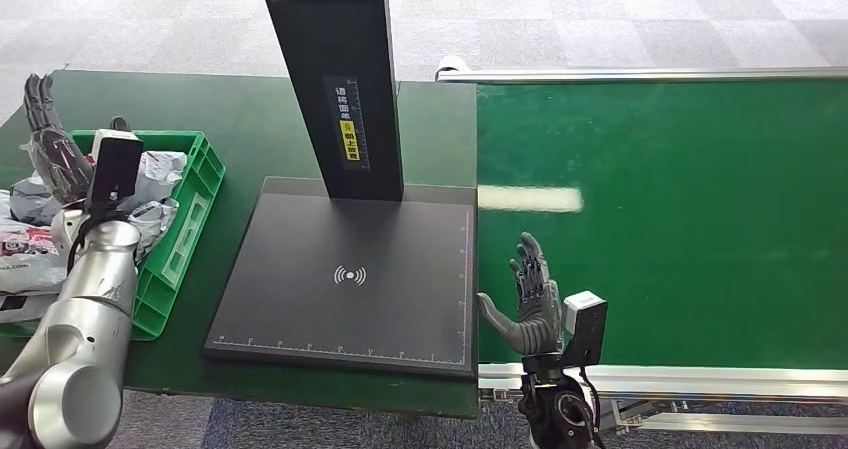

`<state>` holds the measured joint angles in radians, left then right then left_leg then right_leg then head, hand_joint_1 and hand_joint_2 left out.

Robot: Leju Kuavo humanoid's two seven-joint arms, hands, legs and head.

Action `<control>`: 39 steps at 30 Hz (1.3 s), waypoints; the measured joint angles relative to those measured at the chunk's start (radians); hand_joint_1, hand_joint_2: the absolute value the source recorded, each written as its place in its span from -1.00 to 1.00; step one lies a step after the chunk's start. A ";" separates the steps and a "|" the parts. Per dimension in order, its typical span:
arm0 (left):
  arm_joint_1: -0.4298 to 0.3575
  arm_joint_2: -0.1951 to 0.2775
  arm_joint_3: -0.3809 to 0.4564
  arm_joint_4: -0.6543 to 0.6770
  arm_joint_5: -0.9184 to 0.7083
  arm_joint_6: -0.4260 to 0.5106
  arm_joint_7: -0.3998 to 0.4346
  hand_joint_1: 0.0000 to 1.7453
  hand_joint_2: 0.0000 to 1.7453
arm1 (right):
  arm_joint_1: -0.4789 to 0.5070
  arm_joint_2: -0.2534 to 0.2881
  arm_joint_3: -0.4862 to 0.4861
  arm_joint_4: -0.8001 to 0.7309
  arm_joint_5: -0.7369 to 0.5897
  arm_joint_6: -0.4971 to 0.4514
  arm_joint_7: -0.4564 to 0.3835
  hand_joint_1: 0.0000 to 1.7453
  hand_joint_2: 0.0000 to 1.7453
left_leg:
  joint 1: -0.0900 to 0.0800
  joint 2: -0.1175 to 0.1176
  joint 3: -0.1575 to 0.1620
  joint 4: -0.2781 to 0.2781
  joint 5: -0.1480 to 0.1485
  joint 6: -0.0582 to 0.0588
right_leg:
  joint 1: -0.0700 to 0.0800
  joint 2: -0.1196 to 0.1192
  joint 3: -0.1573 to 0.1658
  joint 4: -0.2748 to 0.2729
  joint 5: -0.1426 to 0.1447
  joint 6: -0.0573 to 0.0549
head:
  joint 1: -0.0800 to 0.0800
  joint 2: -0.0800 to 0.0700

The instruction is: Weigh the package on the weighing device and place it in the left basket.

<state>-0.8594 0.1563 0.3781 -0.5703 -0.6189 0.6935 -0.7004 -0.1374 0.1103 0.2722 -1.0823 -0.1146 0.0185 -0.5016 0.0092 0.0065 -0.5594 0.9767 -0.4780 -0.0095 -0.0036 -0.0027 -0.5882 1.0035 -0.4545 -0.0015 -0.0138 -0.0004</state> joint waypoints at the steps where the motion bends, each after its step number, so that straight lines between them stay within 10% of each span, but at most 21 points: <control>1: 0.011 -0.005 -0.005 -0.023 0.027 0.000 0.000 -1.00 -1.00 | 0.001 -0.001 0.000 0.000 -0.002 -0.001 -0.002 -1.00 1.00 | 0.000 0.000 0.000 0.000 0.000 0.000 | 0.000 0.000 0.000 0.000 0.000 0.000 | 0.000 0.000; 11: 0.175 -0.097 -0.066 -0.390 0.191 -0.016 -0.002 -1.00 -1.00 | 0.011 -0.010 0.003 -0.005 -0.010 -0.008 -0.029 -1.00 1.00 | -0.001 0.000 0.000 0.000 -0.001 0.000 | -0.001 0.000 -0.001 -0.001 0.000 0.000 | 0.000 0.000; 16: 0.296 -0.126 -0.251 -0.525 0.564 -0.206 -0.002 -1.00 -1.00 | 0.016 -0.017 0.003 -0.028 0.039 0.000 -0.071 -1.00 1.00 | -0.001 0.000 0.000 0.000 -0.001 0.000 | -0.001 0.000 0.000 -0.001 0.000 0.000 | 0.000 0.000; 24: 0.566 -0.191 -0.475 -0.763 0.697 -0.561 0.054 -1.00 -1.00 | 0.017 -0.018 0.003 -0.117 0.122 0.025 -0.073 -1.00 1.00 | -0.002 0.001 -0.001 0.000 -0.002 0.001 | -0.002 0.002 -0.001 -0.001 0.000 0.001 | 0.000 0.000; 32: 0.634 -0.217 -0.518 -0.819 0.702 -0.635 0.078 -1.00 -1.00 | 0.017 -0.017 0.003 -0.159 0.145 0.039 -0.057 -1.00 1.00 | -0.002 0.001 -0.001 0.000 -0.002 0.001 | -0.002 0.002 -0.001 -0.001 0.000 0.001 | 0.000 0.000; 36: 0.720 -0.233 -0.541 -0.834 0.655 -0.806 0.103 -1.00 1.00 | 0.018 -0.012 0.003 -0.207 0.172 0.060 -0.041 -1.00 1.00 | -0.002 0.001 0.000 0.000 -0.002 0.001 | -0.002 0.002 -0.001 -0.001 0.000 0.001 | 0.000 0.000; 39: 0.752 -0.243 -0.550 -0.834 0.613 -0.866 0.126 -1.00 1.00 | 0.018 -0.007 0.003 -0.216 0.169 0.079 -0.023 -1.00 1.00 | -0.002 0.001 -0.001 0.000 -0.002 0.001 | -0.002 0.002 -0.001 -0.001 -0.001 0.001 | 0.000 0.000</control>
<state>-0.1076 -0.0867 -0.1722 -1.4045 -0.0057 -0.1729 -0.5747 -0.1196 0.1032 0.2754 -1.2986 0.0541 0.0977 -0.5247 0.0072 0.0073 -0.5599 0.9765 -0.4803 -0.0083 -0.0059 -0.0005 -0.5887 1.0029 -0.4551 -0.0009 -0.0141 -0.0004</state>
